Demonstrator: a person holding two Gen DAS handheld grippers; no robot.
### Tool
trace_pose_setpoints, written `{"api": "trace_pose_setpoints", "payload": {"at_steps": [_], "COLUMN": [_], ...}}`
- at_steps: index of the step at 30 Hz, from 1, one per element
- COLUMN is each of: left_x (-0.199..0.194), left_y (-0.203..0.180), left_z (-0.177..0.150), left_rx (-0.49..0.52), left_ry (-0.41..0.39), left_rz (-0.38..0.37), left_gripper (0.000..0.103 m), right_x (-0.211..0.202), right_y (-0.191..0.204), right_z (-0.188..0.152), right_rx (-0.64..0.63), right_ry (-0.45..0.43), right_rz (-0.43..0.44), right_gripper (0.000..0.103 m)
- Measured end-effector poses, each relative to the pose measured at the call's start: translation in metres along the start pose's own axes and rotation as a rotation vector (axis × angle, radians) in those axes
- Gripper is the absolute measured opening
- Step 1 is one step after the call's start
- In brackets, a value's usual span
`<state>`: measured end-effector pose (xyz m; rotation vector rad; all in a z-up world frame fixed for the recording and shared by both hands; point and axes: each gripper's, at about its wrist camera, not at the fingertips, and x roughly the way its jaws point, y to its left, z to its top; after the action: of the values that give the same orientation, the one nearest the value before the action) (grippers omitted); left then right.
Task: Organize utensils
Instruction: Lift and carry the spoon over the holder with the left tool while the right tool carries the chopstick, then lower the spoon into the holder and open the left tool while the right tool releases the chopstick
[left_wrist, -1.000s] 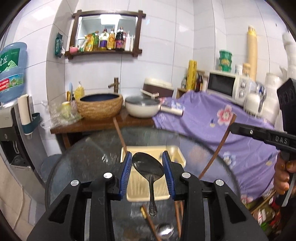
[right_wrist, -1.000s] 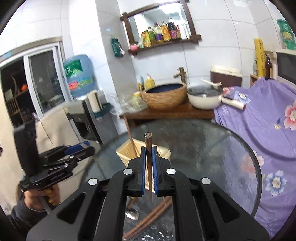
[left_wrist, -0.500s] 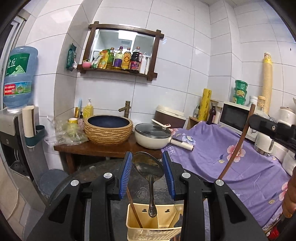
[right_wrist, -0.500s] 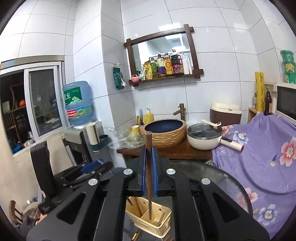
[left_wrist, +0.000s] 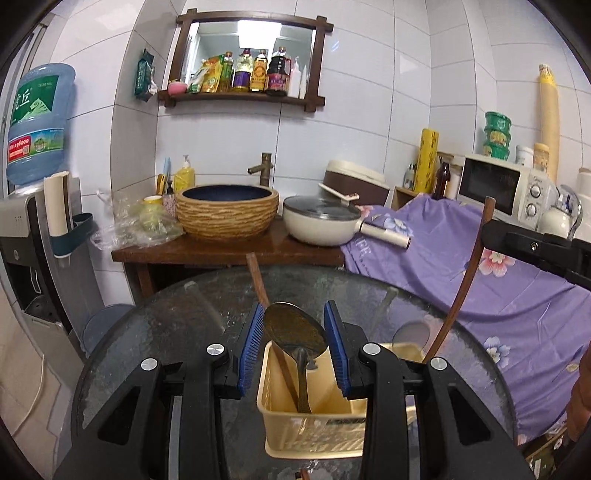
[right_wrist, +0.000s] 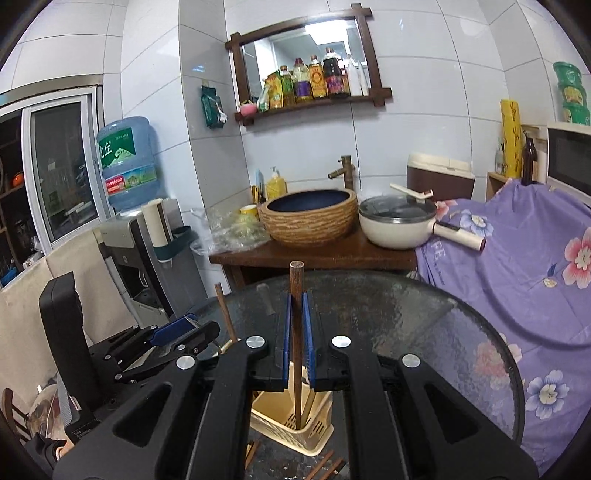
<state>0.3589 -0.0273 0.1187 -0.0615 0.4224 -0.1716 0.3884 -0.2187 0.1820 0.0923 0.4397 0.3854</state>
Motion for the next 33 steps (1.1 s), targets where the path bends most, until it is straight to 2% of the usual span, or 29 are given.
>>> {"api": "trace_pose_setpoints", "payload": {"at_steps": [11,16,17,19,20,21,23,27,33], "left_x": [0.011,0.009,0.009,0.004,0.001,-0.005,-0.014,-0.036,-0.056], "left_y": [0.003,-0.002,-0.002,-0.002,-0.001,0.0,0.004,0.01,0.013], "left_z": [-0.028,-0.032,-0.032,-0.033,-0.033,-0.034,-0.036,-0.048,-0.076], "left_rx": [0.046,0.071,0.073,0.078,0.076,0.066,0.049,0.01,0.013], "left_ry": [0.055,0.056,0.056,0.047,0.041,0.029,0.016,0.006,0.034], "left_rz": [0.012,0.014,0.011,0.009,0.01,0.009,0.002,-0.004,0.009], "left_gripper": [0.033,0.034,0.034,0.041,0.049,0.054,0.056,0.069,0.077], "right_x": [0.011,0.011,0.011,0.009,0.006,0.003,-0.007,-0.02,-0.024], "right_y": [-0.009,-0.013,-0.015,-0.018,-0.02,-0.022,-0.024,-0.027,-0.034], "right_z": [-0.02,-0.023,-0.024,-0.027,-0.03,-0.032,-0.037,-0.056,-0.103], "right_rx": [0.017,0.029,0.034,0.045,0.049,0.054,0.05,0.029,0.028], "right_ry": [0.036,0.021,0.023,0.028,0.025,0.01,-0.017,-0.013,0.083], "right_rz": [-0.003,-0.012,-0.007,-0.005,-0.008,-0.013,-0.033,-0.056,-0.077], "right_gripper": [0.004,0.005,0.007,0.022,0.042,0.054,0.054,0.056,0.059]}}
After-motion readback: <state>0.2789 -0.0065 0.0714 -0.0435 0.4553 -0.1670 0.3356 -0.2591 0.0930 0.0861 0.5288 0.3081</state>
